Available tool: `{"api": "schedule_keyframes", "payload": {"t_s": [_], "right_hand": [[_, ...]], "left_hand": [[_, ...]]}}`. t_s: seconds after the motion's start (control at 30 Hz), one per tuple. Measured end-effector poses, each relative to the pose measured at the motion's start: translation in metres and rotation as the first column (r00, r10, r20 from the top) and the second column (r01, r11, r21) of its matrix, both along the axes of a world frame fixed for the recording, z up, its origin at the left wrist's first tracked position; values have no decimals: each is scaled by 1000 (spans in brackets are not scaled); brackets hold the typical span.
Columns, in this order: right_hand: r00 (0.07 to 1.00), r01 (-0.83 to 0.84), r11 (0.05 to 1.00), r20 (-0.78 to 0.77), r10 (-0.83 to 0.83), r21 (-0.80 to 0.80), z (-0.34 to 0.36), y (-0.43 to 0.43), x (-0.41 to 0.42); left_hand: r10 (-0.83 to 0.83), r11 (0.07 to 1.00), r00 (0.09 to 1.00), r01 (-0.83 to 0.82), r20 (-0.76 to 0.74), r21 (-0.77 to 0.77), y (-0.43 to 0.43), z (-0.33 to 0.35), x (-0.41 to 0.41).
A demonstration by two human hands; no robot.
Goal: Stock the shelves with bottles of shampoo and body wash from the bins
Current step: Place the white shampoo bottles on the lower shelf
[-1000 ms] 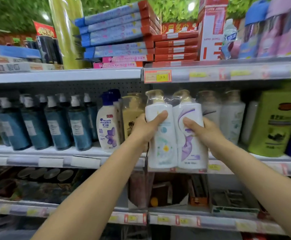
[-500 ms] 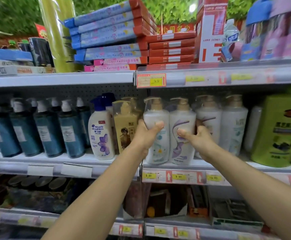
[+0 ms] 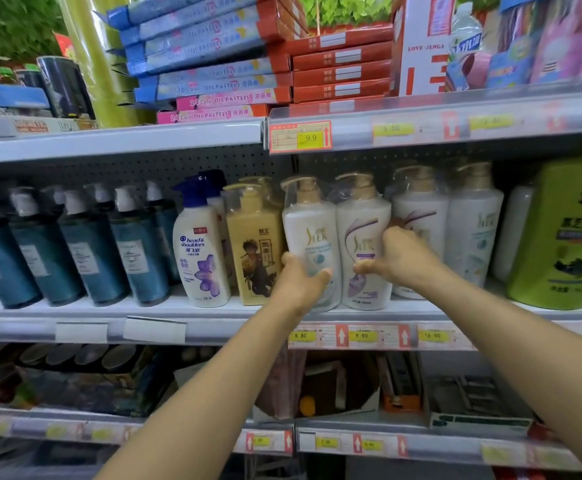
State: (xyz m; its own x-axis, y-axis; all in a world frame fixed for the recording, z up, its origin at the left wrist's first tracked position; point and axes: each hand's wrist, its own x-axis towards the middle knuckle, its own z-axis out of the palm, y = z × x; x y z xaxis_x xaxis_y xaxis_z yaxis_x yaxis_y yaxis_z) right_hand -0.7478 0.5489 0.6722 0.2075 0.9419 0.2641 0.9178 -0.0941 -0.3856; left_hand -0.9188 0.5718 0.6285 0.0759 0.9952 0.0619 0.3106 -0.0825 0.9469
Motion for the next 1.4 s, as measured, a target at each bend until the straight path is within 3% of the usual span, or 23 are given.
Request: {"api": "schedule_keyframes", "payload": {"t_s": [0.1, 0.3, 0.47, 0.6, 0.73, 0.93, 1.17, 1.4], "right_hand": [[999, 42, 999, 25, -43, 22, -7, -3, -2], [996, 85, 996, -34, -83, 36, -21, -5, -10], [998, 48, 995, -44, -44, 87, -40, -9, -14], [989, -25, 982, -141, 52, 187, -74, -22, -17], [984, -60, 983, -157, 88, 176, -90, -21, -24], [989, -39, 989, -135, 59, 145, -87, -5, -27], [991, -47, 999, -129, 44, -20, -79, 15, -21], [992, -77, 993, -105, 67, -91, -70, 26, -13]], "left_hand": [[42, 998, 997, -44, 60, 40, -11, -19, 5], [59, 995, 997, -62, 41, 83, -13, -25, 16], [44, 997, 998, -42, -33, 59, -11, -18, 14], [24, 990, 987, -1, -158, 142, -27, -34, 15], [42, 976, 967, 13, -253, 215, -29, -43, 16], [48, 988, 968, -10, -248, 152, -4, -30, 19], [-7, 998, 966, -10, -259, -63, 25, -15, 27], [24, 993, 982, -45, -190, -109, 41, -8, 34]]}}
